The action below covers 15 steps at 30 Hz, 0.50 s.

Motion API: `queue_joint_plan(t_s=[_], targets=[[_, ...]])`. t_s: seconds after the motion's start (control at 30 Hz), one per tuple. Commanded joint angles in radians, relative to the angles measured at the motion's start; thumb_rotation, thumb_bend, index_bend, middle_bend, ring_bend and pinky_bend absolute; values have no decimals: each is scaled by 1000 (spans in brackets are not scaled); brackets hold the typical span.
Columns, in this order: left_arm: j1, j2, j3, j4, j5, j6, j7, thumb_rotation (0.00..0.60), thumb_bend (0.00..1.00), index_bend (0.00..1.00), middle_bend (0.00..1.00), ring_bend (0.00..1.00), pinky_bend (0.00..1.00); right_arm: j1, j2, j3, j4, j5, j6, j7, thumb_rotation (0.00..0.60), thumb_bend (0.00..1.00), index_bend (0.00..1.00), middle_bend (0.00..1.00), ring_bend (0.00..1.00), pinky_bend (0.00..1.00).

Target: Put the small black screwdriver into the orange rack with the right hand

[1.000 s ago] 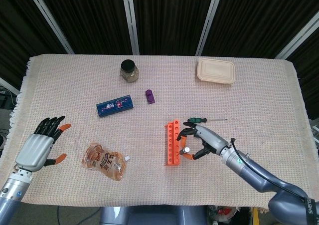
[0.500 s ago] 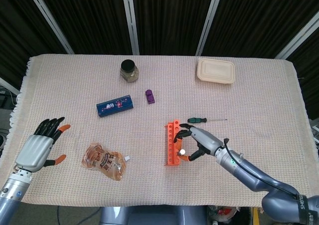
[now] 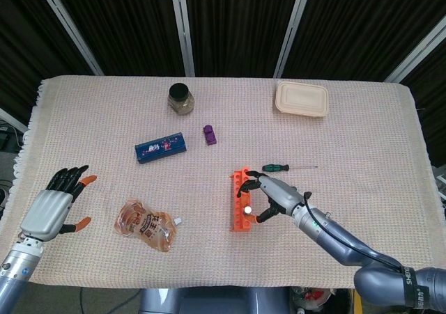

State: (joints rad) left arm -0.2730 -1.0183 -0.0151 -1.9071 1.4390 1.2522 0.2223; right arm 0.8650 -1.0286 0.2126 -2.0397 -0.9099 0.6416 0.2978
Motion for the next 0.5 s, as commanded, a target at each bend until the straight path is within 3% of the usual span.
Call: queue_joint_plan(t_s=[0.03,0.5], targets=[[0,0,0,2,-2,-1,-2,600,208,147,0,0,0,8,-11,0,6,21,10,-11,600,303,679,326,15,0],[3,-2,2,9,-8,1,-10,600,208,148,0,0,0,30,-46,-15,30,89,23,-65,600,302,649,316,6,0]])
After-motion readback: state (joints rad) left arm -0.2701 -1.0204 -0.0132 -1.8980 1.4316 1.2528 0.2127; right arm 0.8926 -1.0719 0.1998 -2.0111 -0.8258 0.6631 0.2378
